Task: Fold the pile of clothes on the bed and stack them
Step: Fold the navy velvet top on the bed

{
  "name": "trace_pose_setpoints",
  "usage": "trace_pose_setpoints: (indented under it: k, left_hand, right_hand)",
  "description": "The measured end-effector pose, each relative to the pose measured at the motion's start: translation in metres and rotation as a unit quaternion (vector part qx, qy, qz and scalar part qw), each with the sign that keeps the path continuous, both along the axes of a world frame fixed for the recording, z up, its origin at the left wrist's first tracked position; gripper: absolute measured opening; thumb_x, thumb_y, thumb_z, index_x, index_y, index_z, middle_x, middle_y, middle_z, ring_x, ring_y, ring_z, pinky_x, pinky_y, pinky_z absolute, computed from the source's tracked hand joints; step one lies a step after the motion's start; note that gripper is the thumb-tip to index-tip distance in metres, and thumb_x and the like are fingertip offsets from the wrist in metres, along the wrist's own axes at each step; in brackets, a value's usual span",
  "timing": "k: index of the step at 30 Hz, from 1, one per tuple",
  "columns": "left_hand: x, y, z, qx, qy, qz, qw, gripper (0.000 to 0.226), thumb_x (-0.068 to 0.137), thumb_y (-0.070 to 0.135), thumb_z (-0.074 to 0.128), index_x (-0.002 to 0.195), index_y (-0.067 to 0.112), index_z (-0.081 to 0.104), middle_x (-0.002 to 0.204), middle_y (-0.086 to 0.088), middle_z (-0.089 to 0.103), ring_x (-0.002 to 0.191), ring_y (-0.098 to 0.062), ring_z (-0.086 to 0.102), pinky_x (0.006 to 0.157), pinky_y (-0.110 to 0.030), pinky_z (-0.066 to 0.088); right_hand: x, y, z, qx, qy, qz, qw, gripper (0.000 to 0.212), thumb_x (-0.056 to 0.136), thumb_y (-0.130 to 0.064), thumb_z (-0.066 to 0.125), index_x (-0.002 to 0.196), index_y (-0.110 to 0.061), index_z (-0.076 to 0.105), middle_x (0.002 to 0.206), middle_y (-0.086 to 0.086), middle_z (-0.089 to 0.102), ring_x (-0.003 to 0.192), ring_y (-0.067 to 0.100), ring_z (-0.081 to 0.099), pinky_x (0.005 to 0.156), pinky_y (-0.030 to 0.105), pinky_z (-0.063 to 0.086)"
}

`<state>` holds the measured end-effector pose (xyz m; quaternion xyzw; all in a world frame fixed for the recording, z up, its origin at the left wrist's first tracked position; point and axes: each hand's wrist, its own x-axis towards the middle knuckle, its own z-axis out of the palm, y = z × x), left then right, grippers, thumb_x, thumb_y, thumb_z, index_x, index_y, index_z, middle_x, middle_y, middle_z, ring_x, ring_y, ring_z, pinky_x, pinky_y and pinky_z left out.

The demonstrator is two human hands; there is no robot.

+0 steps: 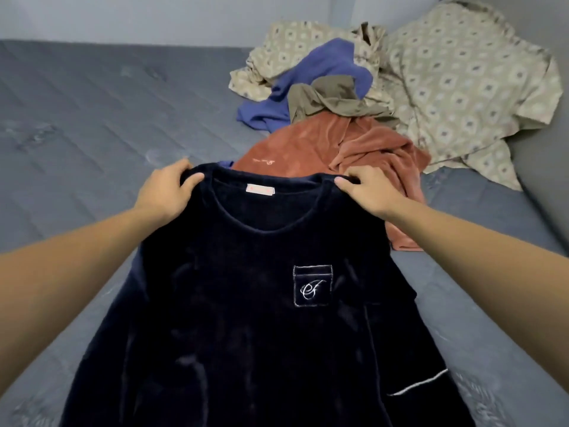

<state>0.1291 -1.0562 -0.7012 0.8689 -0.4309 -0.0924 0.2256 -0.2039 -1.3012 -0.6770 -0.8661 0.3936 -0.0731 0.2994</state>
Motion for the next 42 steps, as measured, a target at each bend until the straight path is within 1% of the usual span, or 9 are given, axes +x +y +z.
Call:
trace_pose_setpoints:
  k: [5,9,14,17,21,28,35,39,42]
  left_hand:
    - [-0.05,-0.047,-0.054,0.031,-0.101,0.035,0.994,0.033,0.098,0.02,0.061,0.128,0.006,0.055,0.13,-0.028,0.049,0.122,-0.048,0.045,0.099,-0.059,0.042]
    - [-0.121,-0.103,-0.068,-0.004,0.022,-0.166,0.986,0.041,0.103,0.025,0.059,0.142,0.012,0.052,0.137,-0.011,0.051,0.128,-0.033,0.047,0.107,-0.047,0.045]
    - [-0.176,-0.166,-0.069,0.013,0.118,-0.228,0.966,0.05,0.104,0.026,0.06,0.152,0.018,0.048,0.147,-0.001,0.053,0.138,-0.024,0.044,0.118,-0.035,0.032]
    - [-0.188,-0.189,-0.07,0.042,0.146,-0.249,0.957,0.043,0.103,0.024,0.061,0.145,0.02,0.058,0.141,0.002,0.061,0.134,-0.017,0.047,0.117,-0.035,0.035]
    - [-0.2,-0.206,-0.069,0.096,0.054,-0.274,0.955,0.01,0.103,0.03,0.061,0.098,0.022,0.065,0.093,0.006,0.065,0.103,-0.025,0.053,0.094,-0.044,0.044]
    - [-0.223,-0.218,-0.072,0.092,-0.05,-0.236,0.966,0.019,0.106,0.031,0.053,0.112,0.014,0.06,0.117,-0.008,0.063,0.112,-0.035,0.052,0.095,-0.05,0.04]
    - [-0.276,-0.23,-0.075,0.13,0.063,-0.356,0.923,0.043,0.097,0.06,0.062,0.076,0.024,0.047,0.071,0.005,0.057,0.068,-0.021,0.053,0.06,-0.039,0.034]
    - [-0.284,-0.235,-0.076,0.097,0.031,-0.334,0.937,0.045,0.093,0.06,0.067,0.075,0.028,0.04,0.071,0.007,0.056,0.069,-0.023,0.054,0.057,-0.037,0.032]
    - [-0.308,-0.24,-0.072,0.171,0.047,-0.39,0.904,0.045,0.078,0.079,0.067,0.082,0.037,0.052,0.079,0.014,0.062,0.076,-0.012,0.059,0.065,-0.035,0.04]
  right_hand:
    - [-0.008,-0.024,-0.066,0.101,0.041,0.001,0.994,0.018,0.088,-0.031,0.078,0.091,-0.015,0.069,0.09,0.003,0.07,0.085,0.018,0.062,0.076,0.033,0.046]
    - [-0.031,-0.03,-0.085,0.138,0.03,-0.005,0.99,0.02,0.086,-0.032,0.081,0.1,-0.02,0.073,0.096,-0.005,0.075,0.093,0.014,0.07,0.087,0.034,0.055]
    - [-0.048,-0.04,-0.086,0.183,-0.002,0.005,0.983,0.015,0.084,-0.027,0.083,0.087,-0.021,0.071,0.087,-0.002,0.075,0.085,0.017,0.072,0.082,0.041,0.06]
    - [-0.056,-0.048,-0.087,0.204,-0.02,0.016,0.979,0.017,0.083,-0.023,0.084,0.083,-0.02,0.067,0.076,-0.007,0.069,0.073,0.012,0.068,0.071,0.036,0.056]
    - [-0.07,-0.057,-0.097,0.241,-0.054,0.021,0.969,0.025,0.084,-0.016,0.084,0.077,-0.017,0.06,0.061,-0.019,0.061,0.059,-0.002,0.058,0.058,0.017,0.045]
    - [-0.125,-0.072,-0.108,0.292,-0.039,0.017,0.955,0.005,0.091,-0.024,0.081,0.092,-0.021,0.078,0.09,-0.005,0.08,0.086,0.011,0.076,0.073,0.027,0.059]
    - [-0.171,-0.073,-0.099,0.287,-0.058,0.039,0.955,0.027,0.087,-0.037,0.085,0.107,-0.018,0.08,0.096,0.006,0.077,0.085,0.005,0.071,0.076,0.019,0.055]
    - [-0.207,-0.077,-0.107,0.337,0.021,0.047,0.94,0.012,0.081,-0.033,0.089,0.086,-0.032,0.078,0.083,-0.014,0.078,0.079,0.001,0.074,0.074,0.021,0.054]
    - [-0.232,-0.076,-0.112,0.337,0.017,0.048,0.94,0.032,0.09,-0.027,0.082,0.065,-0.044,0.074,0.064,-0.024,0.067,0.063,-0.009,0.063,0.07,0.015,0.047]
